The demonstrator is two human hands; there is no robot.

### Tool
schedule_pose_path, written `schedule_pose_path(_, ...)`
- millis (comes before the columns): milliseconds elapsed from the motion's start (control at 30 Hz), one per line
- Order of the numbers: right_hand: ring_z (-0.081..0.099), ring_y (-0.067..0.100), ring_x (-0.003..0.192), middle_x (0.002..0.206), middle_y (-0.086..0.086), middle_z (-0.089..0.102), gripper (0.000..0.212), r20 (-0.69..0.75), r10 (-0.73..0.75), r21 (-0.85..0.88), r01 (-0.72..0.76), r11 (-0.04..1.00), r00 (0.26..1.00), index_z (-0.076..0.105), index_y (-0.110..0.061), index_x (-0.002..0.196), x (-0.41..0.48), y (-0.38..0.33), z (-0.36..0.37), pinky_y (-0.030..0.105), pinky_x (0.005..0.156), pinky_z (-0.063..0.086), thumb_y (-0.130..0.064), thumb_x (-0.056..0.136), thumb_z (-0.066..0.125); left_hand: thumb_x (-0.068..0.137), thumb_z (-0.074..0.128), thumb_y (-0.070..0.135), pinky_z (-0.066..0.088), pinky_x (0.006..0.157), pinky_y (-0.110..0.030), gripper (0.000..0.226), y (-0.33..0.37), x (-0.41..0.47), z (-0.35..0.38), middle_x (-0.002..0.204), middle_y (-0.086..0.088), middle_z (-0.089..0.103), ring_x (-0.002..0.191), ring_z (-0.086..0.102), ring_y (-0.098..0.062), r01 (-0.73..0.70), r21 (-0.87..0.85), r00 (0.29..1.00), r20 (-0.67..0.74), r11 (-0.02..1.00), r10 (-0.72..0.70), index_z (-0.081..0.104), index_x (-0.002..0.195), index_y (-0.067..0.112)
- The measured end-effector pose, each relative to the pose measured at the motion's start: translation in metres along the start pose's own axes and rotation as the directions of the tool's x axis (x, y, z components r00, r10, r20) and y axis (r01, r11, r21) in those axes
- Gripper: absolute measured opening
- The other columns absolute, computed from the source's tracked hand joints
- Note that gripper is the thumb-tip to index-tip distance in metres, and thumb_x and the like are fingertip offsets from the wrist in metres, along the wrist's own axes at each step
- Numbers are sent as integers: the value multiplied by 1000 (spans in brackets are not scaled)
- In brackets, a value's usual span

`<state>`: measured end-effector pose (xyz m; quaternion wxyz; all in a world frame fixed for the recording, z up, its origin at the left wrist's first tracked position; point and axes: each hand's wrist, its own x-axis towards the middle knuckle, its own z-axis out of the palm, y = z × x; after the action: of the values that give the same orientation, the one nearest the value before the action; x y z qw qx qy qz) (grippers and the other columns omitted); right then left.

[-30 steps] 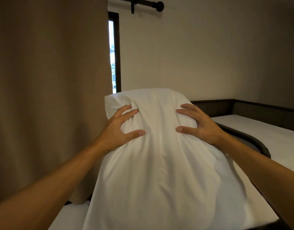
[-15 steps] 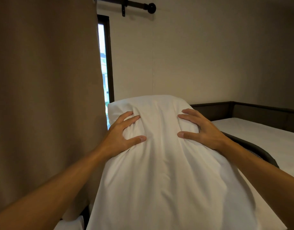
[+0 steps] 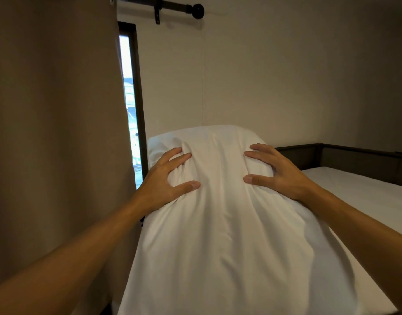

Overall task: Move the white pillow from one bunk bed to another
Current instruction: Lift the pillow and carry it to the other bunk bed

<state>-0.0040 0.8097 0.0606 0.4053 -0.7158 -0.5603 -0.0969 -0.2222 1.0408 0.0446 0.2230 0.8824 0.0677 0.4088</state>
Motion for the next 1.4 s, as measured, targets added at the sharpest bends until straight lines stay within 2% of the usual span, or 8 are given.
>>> schedule_pose_path(133,32,2,139,150,-20,35,80,-10,10,-63,-10,998,1000,51,-43,135,21,13,-6,31,114,26,-74,62,66,66,69,63,33,110,-33,80,-17,28,13,151,15,33,136,33,-5,-46,-16,999,-15,999,46,45,138,39)
schedule_pose_path(333,32,2,138,149,-19,35,79,-47,24,-129,-30,991,999,51,-43,135,64,35,-5,28,112,24,-73,63,66,62,62,73,31,107,-31,84,-62,84,36,150,17,32,134,34,-6,-86,-55,996,-13,995,86,41,138,43)
schedule_pose_path(500,34,1,137,148,-21,36,80,-79,63,-184,-77,980,995,52,-43,134,116,55,3,30,113,26,-75,62,66,60,61,74,27,102,-21,82,-107,140,51,145,23,31,126,30,8,-138,-114,990,-8,984,138,41,134,48)
schedule_pose_path(700,36,4,135,147,-14,38,75,-128,94,-252,-124,960,987,55,-40,132,158,69,2,28,113,26,-70,64,68,60,65,68,24,107,-20,81,-143,202,69,148,13,36,130,27,12,-204,-180,979,-12,962,205,49,134,40)
schedule_pose_path(900,38,3,134,146,-15,40,74,-182,101,-331,-157,931,978,57,-40,131,176,73,-16,30,114,26,-70,64,69,59,65,69,26,111,-25,81,-147,243,86,149,10,38,137,32,-2,-259,-248,965,-32,933,260,50,133,40)
schedule_pose_path(1000,38,5,135,146,-15,40,75,-198,108,-357,-175,918,974,57,-40,131,182,79,-26,31,115,26,-70,63,66,60,65,69,28,111,-27,80,-145,259,95,150,10,38,137,33,-3,-273,-279,960,-27,920,277,50,133,41)
schedule_pose_path(1267,40,0,129,145,-14,42,66,-243,120,-366,-205,908,963,58,-38,131,185,101,-63,19,106,24,-59,69,71,61,65,68,25,108,-21,81,-125,302,130,150,9,38,137,33,0,-334,-318,940,-41,887,339,50,134,38)
schedule_pose_path(1400,42,2,129,144,-13,44,69,-278,126,-384,-230,894,952,58,-39,130,181,120,-90,21,108,26,-65,67,69,62,64,68,28,110,-26,80,-107,332,154,149,10,40,136,35,-3,-368,-329,926,-44,870,375,50,134,37)
